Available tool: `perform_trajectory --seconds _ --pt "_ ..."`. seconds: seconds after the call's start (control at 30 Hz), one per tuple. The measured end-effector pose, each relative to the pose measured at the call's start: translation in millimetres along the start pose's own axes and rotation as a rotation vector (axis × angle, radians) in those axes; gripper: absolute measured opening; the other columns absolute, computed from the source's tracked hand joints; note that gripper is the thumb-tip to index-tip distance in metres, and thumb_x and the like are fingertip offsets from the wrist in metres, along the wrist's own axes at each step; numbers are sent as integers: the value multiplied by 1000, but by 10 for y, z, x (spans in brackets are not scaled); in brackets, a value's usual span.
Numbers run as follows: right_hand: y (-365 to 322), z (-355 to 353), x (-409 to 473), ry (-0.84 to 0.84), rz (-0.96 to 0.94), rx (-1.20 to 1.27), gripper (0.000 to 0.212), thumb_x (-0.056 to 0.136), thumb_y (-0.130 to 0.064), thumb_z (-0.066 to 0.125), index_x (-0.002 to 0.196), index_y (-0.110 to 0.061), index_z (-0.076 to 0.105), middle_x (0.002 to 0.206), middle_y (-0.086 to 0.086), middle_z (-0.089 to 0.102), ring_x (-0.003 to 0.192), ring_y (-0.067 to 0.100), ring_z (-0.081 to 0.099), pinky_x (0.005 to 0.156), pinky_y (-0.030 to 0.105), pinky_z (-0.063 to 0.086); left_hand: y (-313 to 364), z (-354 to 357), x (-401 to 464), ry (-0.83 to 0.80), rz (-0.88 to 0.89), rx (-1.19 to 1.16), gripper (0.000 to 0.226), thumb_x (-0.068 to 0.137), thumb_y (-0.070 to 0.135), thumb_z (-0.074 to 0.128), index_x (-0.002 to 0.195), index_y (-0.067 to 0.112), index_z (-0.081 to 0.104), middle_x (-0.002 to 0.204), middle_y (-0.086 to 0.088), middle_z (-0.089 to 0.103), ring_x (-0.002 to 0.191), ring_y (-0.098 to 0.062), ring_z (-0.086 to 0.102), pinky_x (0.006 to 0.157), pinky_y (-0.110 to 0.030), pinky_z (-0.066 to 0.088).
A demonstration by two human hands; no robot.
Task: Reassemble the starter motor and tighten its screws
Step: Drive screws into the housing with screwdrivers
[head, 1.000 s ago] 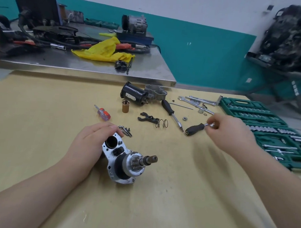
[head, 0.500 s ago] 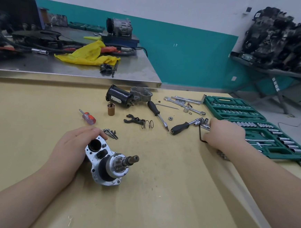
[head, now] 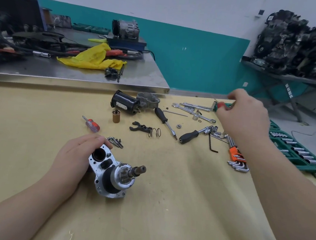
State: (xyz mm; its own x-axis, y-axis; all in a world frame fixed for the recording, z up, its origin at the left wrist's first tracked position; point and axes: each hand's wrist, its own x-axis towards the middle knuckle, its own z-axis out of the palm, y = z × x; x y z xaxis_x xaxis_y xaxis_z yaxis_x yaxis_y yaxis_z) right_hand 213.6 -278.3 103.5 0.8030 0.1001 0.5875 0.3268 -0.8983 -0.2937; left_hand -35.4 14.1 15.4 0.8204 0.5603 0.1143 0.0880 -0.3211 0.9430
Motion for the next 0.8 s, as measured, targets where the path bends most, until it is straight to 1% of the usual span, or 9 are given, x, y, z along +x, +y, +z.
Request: perform_trajectory --seconds 0.07,0.13,0.23,0.33,0.4,0.47,0.53,0.63,0.8 --pt "-268 -55 -97 0 22 323 21 92 -44 71 108 -32 65 87 -13 71 82 10 66 72 31 52 9 4 4 24 -27 -38 24 100 22 56 92 11 76 90 -10 70 70 -12 60 69 -32 44" --pt "-586 -42 -246 -101 112 680 22 82 -38 80 99 -31 69 82 -14 74 70 -1 66 61 22 48 3 5 8 23 -20 -29 24 102 20 55 93 12 76 87 -5 72 68 -6 61 67 -25 46" --pt "-988 104 -547 -324 175 1069 27 81 -19 75 105 -28 70 74 -7 78 64 1 65 65 24 48 -8 -13 2 2 12 -23 26 103 14 56 91 15 79 86 1 75 69 0 64 59 -6 45" --pt "-1252 292 -840 -432 269 1470 32 91 -17 78 122 -20 69 78 2 79 63 12 54 68 29 48 -7 -15 4 -5 44 13 22 96 20 57 89 13 76 86 -1 73 71 -4 64 65 -12 47" --pt "-1321 377 -1006 -377 263 1513 27 100 -18 74 126 -19 68 80 2 78 62 15 53 64 28 51 -2 0 7 3 -9 -85 23 97 24 59 89 13 77 86 -4 74 72 -8 66 71 -28 50" --pt "-1316 403 -1151 -318 137 1469 20 103 -20 70 123 -17 67 86 5 78 66 21 63 63 33 57 -8 -2 15 18 -48 -114 23 100 24 59 91 13 78 87 -5 75 73 -11 66 72 -36 48" --pt "-1275 364 -1271 -271 -16 1487 16 105 -23 63 120 -16 62 92 7 77 71 27 69 58 36 58 -24 1 24 17 -50 -99 23 100 23 59 90 13 77 88 -4 75 74 -10 66 72 -33 49" --pt "-1268 268 -1385 -190 -122 1507 16 106 -30 57 120 -23 58 95 7 75 70 32 68 54 38 54 -30 -1 32 31 -25 -103 23 99 23 61 87 11 77 87 -5 74 72 -6 65 63 -14 49" --pt "-1353 187 -1539 -178 -211 1535 19 106 -24 53 123 -19 57 97 7 72 71 16 70 59 24 51 -1 4 33 36 -30 -86 26 101 22 59 85 12 77 85 -1 74 70 -3 62 59 -9 44"
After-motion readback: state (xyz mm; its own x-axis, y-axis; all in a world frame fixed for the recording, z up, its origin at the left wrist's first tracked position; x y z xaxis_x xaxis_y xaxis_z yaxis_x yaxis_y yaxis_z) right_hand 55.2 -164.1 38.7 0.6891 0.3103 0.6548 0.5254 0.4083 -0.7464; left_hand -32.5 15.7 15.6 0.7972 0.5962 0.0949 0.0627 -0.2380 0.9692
